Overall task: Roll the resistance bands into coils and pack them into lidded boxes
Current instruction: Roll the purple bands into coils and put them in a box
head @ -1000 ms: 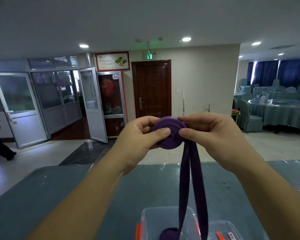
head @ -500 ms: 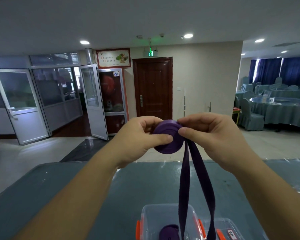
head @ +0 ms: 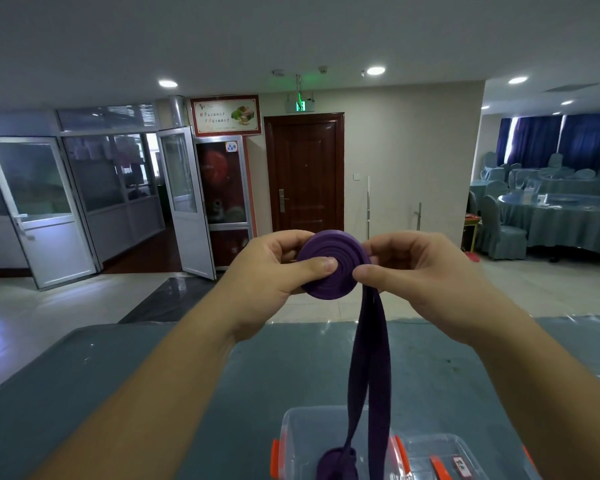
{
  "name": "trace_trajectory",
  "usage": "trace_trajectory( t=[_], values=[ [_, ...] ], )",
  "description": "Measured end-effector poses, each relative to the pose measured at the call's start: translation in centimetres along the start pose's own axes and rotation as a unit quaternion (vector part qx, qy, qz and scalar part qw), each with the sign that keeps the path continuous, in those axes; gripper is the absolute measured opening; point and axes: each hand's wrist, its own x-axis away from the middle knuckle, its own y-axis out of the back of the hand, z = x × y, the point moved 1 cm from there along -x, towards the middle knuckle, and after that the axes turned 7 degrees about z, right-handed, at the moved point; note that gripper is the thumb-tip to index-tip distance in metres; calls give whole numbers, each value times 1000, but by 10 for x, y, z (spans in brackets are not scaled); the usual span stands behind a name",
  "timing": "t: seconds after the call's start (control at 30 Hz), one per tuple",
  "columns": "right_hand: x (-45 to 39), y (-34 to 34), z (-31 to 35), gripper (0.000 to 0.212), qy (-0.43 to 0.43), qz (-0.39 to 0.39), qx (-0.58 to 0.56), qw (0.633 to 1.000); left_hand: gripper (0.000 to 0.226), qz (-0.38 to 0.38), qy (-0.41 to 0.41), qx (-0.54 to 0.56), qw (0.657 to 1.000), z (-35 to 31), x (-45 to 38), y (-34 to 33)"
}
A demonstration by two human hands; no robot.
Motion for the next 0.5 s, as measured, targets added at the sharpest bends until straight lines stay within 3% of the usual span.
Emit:
trace_trajectory(
  t=[0.13,0.27,0.43,0.5],
  values=[
    [0,2,-2,34,10,-10,-8,1000,50,-7,5,23,1000,1,0,-3],
    [-1,-2,1,22,11,-34,-15,999,35,-13,15,21,1000,0,0,-10],
    [1,-1,6,19,-1,-10,43,999,30,37,14,-140,989,-15,-1,-5],
    [1,-4,5,21,10,-25,12,1000,30,26,1,-148,989,-16,-1,-2]
  ],
)
